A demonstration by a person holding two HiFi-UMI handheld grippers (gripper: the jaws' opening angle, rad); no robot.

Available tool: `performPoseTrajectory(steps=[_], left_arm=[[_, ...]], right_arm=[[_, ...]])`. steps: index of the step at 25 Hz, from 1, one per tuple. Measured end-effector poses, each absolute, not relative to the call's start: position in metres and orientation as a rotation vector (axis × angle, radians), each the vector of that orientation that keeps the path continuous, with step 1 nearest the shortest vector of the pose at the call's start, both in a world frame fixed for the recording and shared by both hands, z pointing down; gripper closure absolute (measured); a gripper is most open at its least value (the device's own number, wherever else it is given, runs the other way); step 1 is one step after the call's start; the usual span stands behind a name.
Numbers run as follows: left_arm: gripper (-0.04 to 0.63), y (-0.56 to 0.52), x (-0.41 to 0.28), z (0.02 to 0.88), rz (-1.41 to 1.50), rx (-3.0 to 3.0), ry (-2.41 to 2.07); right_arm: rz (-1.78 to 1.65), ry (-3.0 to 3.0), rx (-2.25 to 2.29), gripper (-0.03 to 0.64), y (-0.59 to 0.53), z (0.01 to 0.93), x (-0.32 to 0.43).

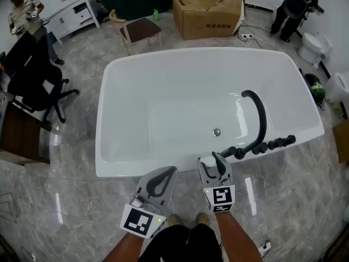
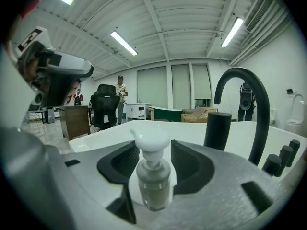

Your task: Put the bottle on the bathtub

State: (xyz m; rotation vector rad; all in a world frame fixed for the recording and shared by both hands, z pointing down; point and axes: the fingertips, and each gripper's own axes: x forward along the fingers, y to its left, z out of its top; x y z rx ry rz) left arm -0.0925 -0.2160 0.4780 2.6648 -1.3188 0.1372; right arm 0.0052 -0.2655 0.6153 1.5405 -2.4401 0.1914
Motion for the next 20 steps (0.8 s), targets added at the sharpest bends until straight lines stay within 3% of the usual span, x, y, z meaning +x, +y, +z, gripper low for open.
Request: performPoseTrajectory(steps=[8,12,14,20], left_arm=[[0.584,-0.213,-0.088,0.479,0.132,2.655,-1.333],[0.584,-0.212,-0.086,0.469,0.099,2.659,-1.364],[0.584,-0.206,-0.082,0.464,0.102,2.654,-1.351],[0.584,-0.184,-0.071,0.434,0.066,2.662,-1.360]], right_arm=[[0.123,-2.476,1.488,0.350,-0.242,0.601,0.008],[0.089,-2.530,1.469,0.350,-0.223,0.563,0.012],[0.095,-2.570,1.454,0.378,-0.212,0.538,0.013],[0.118,-2.693,1.462,0.570,-0.183,0.459,0.021]])
